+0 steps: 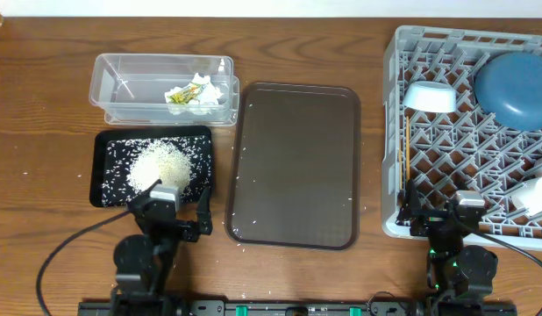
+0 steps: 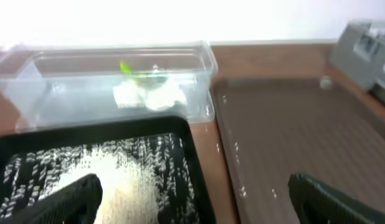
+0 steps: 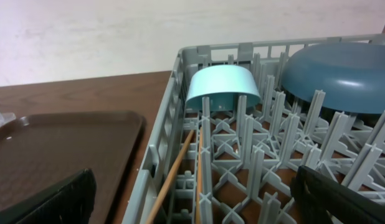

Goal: Sort waste into correct bins and load items into the dishwasher rack

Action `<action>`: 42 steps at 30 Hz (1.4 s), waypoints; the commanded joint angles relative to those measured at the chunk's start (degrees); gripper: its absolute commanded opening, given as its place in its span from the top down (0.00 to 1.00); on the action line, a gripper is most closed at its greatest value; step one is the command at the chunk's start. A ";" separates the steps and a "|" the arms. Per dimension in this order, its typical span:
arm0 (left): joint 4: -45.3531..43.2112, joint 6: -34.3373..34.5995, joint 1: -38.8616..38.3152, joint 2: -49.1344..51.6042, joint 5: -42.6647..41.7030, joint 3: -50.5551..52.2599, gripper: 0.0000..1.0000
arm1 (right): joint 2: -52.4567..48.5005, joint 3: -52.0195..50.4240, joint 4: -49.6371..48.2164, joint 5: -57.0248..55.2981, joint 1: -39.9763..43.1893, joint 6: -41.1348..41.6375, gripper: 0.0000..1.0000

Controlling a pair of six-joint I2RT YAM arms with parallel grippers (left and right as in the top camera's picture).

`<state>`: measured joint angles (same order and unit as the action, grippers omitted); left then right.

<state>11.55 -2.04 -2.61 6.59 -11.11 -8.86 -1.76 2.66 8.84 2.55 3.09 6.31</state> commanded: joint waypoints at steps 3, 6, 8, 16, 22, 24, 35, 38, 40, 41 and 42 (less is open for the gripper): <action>-7.61 -0.94 0.35 -6.05 3.17 8.48 0.02 | 0.09 -0.22 -0.07 -0.61 -0.07 -0.61 0.01; -7.93 -0.92 0.28 -6.45 3.06 8.41 0.02 | 0.09 -0.22 -0.07 -0.61 -0.07 -0.59 0.02; -7.98 -0.92 0.31 -6.45 3.06 8.41 0.02 | 0.09 -0.22 -0.07 -0.61 -0.07 -0.59 0.01; -7.96 -0.94 0.31 -6.34 3.06 8.41 0.02 | 0.09 -0.22 -0.09 -0.61 -0.07 -0.59 0.01; -7.96 -0.94 0.31 -6.34 3.06 8.41 0.02 | 0.09 -0.22 -0.07 -0.61 -0.07 -0.59 0.01; -7.98 -0.94 0.31 -6.34 3.06 8.41 0.02 | 0.09 -0.22 -0.07 -0.61 -0.07 -0.59 0.01; -7.98 -0.92 0.31 -6.34 3.06 8.41 0.02 | 0.09 -0.22 -0.07 -0.61 -0.07 -0.61 0.01; -7.96 -0.92 0.31 -6.34 3.06 8.41 0.02 | 0.09 -0.22 -0.09 -0.61 -0.07 -0.59 0.01; -7.96 -0.92 0.31 -6.34 3.06 8.41 0.01 | 0.09 -0.22 -0.07 -0.61 -0.07 -0.59 0.01; -7.96 -0.92 0.31 -6.34 3.06 8.41 0.02 | 0.09 -0.22 -0.07 -0.63 -0.07 -0.59 0.01; -7.96 -0.94 0.31 -6.34 3.06 8.41 0.02 | 0.09 -0.22 -0.07 -0.61 -0.07 -0.59 0.01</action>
<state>2.61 -2.42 -2.61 0.64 -8.58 -1.93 -1.80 2.61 8.73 2.52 3.09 6.31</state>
